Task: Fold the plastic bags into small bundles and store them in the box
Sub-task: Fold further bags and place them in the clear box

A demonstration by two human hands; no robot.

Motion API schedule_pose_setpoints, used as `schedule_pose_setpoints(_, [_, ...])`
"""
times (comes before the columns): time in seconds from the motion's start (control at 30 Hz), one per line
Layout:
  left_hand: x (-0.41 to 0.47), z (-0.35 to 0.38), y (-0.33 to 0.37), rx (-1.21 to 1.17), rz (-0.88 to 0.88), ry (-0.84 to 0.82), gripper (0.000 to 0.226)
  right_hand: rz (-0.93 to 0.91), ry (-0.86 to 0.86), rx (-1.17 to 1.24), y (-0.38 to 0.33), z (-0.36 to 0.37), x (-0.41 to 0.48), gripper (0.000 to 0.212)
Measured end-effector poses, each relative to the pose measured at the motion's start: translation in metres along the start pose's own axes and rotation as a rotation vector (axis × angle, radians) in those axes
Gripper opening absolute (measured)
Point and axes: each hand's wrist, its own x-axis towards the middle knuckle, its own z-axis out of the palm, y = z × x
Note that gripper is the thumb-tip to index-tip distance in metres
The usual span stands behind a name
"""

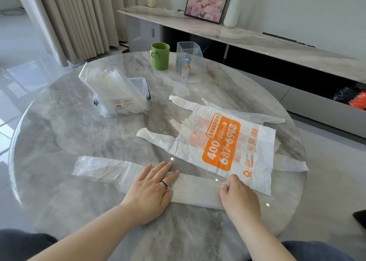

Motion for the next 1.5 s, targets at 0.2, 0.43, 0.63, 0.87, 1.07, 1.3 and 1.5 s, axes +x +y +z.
schedule_pose_setpoints(0.2, [0.002,0.004,0.002,0.046,-0.021,0.052,0.047,0.022,0.080,-0.028,0.003,-0.008,0.000,0.008])
schedule_pose_setpoints(0.43, [0.000,-0.007,0.007,-0.027,-0.034,-0.005,0.050,-0.360,0.454,-0.063,-0.036,0.019,-0.012,0.048])
schedule_pose_setpoints(0.63, [0.003,-0.004,0.000,0.016,-0.008,-0.035,0.055,-0.411,0.040,-0.092,-0.064,0.054,-0.025,0.052])
schedule_pose_setpoints(0.87, [0.006,0.001,0.002,-0.012,0.080,-0.034,0.070,-0.180,-0.025,-0.188,-0.006,0.045,-0.026,0.082])
schedule_pose_setpoints(1.07, [0.013,-0.030,0.001,-0.236,-0.051,-0.020,0.086,-0.158,-0.125,-0.183,0.001,0.047,-0.025,0.058])
schedule_pose_setpoints(1.3, [0.041,-0.043,-0.008,-0.469,-0.186,-0.385,0.042,-0.215,-0.157,0.007,0.002,0.015,-0.018,0.084])
schedule_pose_setpoints(1.5, [0.054,-0.059,0.010,-0.202,-0.065,-0.517,0.044,-0.283,-0.238,0.058,0.008,0.004,-0.011,0.055])
